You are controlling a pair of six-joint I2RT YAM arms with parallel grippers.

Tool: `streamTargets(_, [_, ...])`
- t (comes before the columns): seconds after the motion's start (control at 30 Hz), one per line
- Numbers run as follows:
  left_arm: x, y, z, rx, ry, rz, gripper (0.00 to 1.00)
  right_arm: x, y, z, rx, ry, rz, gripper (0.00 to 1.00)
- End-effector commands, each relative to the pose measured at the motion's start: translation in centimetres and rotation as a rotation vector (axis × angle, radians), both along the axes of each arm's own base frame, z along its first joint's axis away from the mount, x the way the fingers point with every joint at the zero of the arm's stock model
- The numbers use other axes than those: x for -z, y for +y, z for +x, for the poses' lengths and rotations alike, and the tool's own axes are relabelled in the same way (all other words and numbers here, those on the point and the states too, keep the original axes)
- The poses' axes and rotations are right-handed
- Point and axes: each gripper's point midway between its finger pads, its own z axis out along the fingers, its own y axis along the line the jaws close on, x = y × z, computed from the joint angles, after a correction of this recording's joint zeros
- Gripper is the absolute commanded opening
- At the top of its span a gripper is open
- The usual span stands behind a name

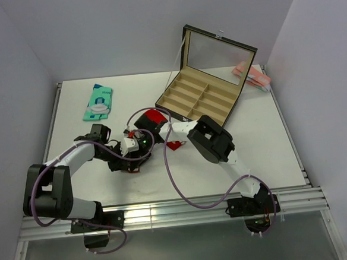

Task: Roll the socks
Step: Roll the sock at the center of the board.

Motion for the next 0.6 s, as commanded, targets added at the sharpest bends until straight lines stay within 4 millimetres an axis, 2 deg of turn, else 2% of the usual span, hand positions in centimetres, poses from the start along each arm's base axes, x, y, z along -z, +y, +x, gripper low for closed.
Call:
streamTargets(0.0, [-0.6, -0.8, 1.4, 0.005, -0.022, -0.032, 0.16, 3.3, -1.3, 0.7, 0.065, -0.042, -0.117, 0.21])
streamTargets(0.07, [-0.1, -0.7, 1.1, 0.004, 0.009, -0.02, 0.08, 3.7, -1.7, 1.1, 0.096, -0.063, -0.138, 0.28])
streamTargets(0.13, [0.3, -0.5, 0.7, 0.008, 0.039, -0.009, 0.04, 2.9, -1.6, 1.6, 0.13, -0.091, -0.13, 0.35])
streamTargets(0.17, [0.5, -0.4, 0.7, 0.005, 0.047, -0.004, 0.0, 3.5, -2.2, 1.6, 0.157, -0.105, -0.158, 0.38])
streamTargets(0.2, [0.9, -0.4, 0.5, 0.009, 0.063, 0.001, 0.0, 2.0, -1.8, 2.3, 0.184, -0.15, -0.113, 0.44])
streamTargets(0.27, [1.3, -0.1, 0.3, 0.005, 0.081, 0.015, 0.0, 1.9, -2.2, 2.8, 0.247, -0.188, -0.105, 0.49])
streamTargets(0.3, [1.4, -0.1, 0.3, 0.003, 0.089, 0.018, 0.0, 0.2, -2.1, 3.2, 0.269, -0.22, -0.072, 0.5])
streamTargets(0.37, [1.9, 0.1, 0.2, 0.0, 0.114, 0.029, 0.0, 0.2, -3.0, 3.0, 0.319, -0.232, -0.083, 0.52])
streamTargets(0.4, [2.2, 0.2, 0.1, -0.004, 0.131, 0.036, 0.0, -1.2, -3.1, 3.9, 0.363, -0.282, -0.063, 0.53])
streamTargets(0.57, [2.6, 0.4, 0.2, -0.015, 0.159, 0.049, 0.0, -2.2, -5.0, 4.1, 0.476, -0.333, -0.043, 0.54])
